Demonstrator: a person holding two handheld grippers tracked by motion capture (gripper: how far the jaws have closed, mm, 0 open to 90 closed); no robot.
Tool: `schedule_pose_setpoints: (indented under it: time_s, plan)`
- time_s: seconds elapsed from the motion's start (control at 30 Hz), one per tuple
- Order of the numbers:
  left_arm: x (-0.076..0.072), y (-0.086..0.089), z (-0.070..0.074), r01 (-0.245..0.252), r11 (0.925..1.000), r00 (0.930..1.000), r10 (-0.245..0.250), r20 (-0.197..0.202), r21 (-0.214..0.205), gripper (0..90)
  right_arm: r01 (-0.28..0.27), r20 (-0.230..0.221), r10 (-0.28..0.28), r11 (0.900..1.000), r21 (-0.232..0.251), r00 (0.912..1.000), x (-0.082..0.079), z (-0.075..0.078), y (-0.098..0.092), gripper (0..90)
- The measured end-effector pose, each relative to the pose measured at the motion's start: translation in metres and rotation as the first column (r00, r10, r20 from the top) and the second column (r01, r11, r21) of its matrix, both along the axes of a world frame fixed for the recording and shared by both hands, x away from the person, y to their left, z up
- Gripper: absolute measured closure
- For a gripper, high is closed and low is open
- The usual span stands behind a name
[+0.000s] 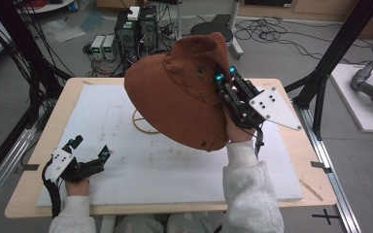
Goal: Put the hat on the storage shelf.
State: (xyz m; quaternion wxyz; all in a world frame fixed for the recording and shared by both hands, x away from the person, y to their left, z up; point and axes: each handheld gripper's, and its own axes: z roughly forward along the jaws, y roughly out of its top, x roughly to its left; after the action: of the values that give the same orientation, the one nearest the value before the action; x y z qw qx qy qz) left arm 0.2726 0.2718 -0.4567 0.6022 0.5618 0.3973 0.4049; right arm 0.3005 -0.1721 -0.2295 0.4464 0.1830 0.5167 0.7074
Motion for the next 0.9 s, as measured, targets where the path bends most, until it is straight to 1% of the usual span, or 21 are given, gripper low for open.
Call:
schedule_pose_setpoints:
  time_s: [0.13,0.2,0.37,0.43,0.5,0.63,0.73,0.8,0.9]
  plan:
    - [0.000,0.000,0.000,0.001,1.0000,1.0000,-0.001,0.002,-0.005,1.8,0.000,-0.003,0.000,1.0000,0.007,1.0000,0.009,0.000,0.006,87.8]
    - [0.000,0.000,0.000,0.002,1.0000,1.0000,-0.002,0.000,-0.001,1.8,0.002,-0.003,-0.002,1.0000,0.008,1.0000,0.013,0.002,0.010,87.8]
    - [0.000,0.000,0.000,0.000,1.0000,1.0000,0.000,-0.001,-0.002,1.8,-0.008,0.002,0.008,0.9999,0.010,1.0000,0.022,0.004,0.018,87.8]
    - [0.000,0.000,0.000,0.001,1.0000,1.0000,-0.001,0.000,-0.004,1.8,-0.006,-0.005,0.006,0.9999,0.014,1.0000,0.026,0.003,0.022,87.8]
    - [0.000,0.000,0.000,0.000,1.0000,1.0000,0.000,-0.001,-0.003,1.8,-0.005,-0.004,0.005,1.0000,0.006,1.0000,0.029,0.002,0.026,87.8]
    - [0.000,0.000,0.000,0.004,1.0000,1.0000,-0.004,0.001,-0.006,1.8,-0.010,-0.021,0.010,0.9999,-0.008,0.9997,0.035,-0.001,0.033,87.8]
    - [0.000,0.001,0.000,0.005,1.0000,1.0000,-0.005,-0.004,-0.006,1.8,-0.010,-0.028,0.010,1.0000,-0.001,0.9996,0.039,-0.003,0.036,87.8]
    - [0.000,0.000,0.000,0.005,1.0000,1.0000,-0.005,0.000,-0.006,1.8,-0.014,-0.031,0.014,0.9998,0.011,0.9994,0.042,-0.004,0.038,87.8]
    - [0.000,0.000,0.000,0.006,1.0000,1.0000,-0.006,0.000,-0.006,1.8,-0.013,-0.030,0.013,0.9999,0.011,0.9995,0.046,-0.005,0.040,87.7]
